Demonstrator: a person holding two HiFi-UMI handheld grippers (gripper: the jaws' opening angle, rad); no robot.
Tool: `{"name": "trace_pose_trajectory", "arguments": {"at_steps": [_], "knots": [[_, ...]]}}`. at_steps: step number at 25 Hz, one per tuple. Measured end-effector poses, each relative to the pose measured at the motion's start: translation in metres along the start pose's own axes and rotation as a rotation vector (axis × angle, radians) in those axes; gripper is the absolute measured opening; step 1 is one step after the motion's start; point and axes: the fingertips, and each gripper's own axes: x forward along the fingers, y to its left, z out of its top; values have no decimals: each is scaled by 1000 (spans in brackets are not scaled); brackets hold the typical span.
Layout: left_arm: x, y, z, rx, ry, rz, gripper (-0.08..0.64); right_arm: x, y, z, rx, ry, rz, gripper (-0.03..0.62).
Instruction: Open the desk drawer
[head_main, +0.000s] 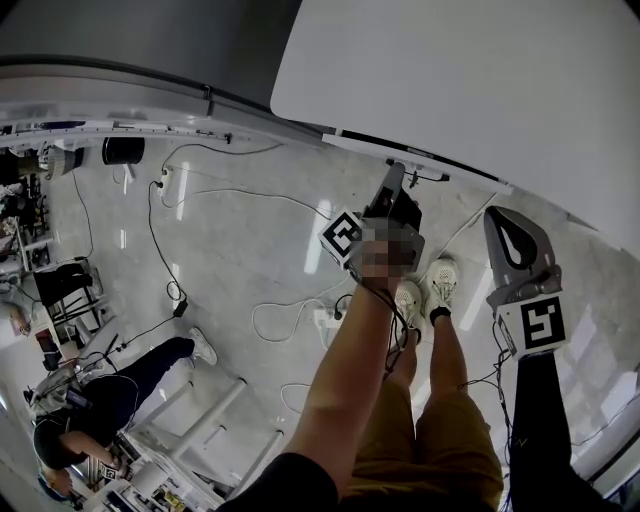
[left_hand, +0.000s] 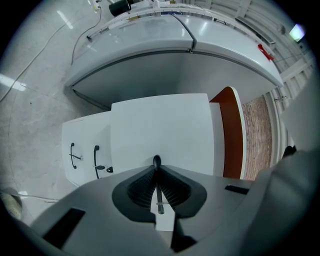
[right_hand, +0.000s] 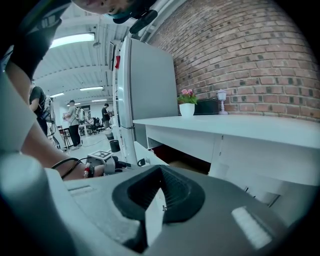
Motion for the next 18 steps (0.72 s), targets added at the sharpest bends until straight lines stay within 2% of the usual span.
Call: {"name": "trace_pose_trajectory", "arguments": {"at_steps": [18], "knots": [[-8, 0, -2, -17, 12, 11, 28, 4, 5, 5, 7, -1, -27, 0]]}}
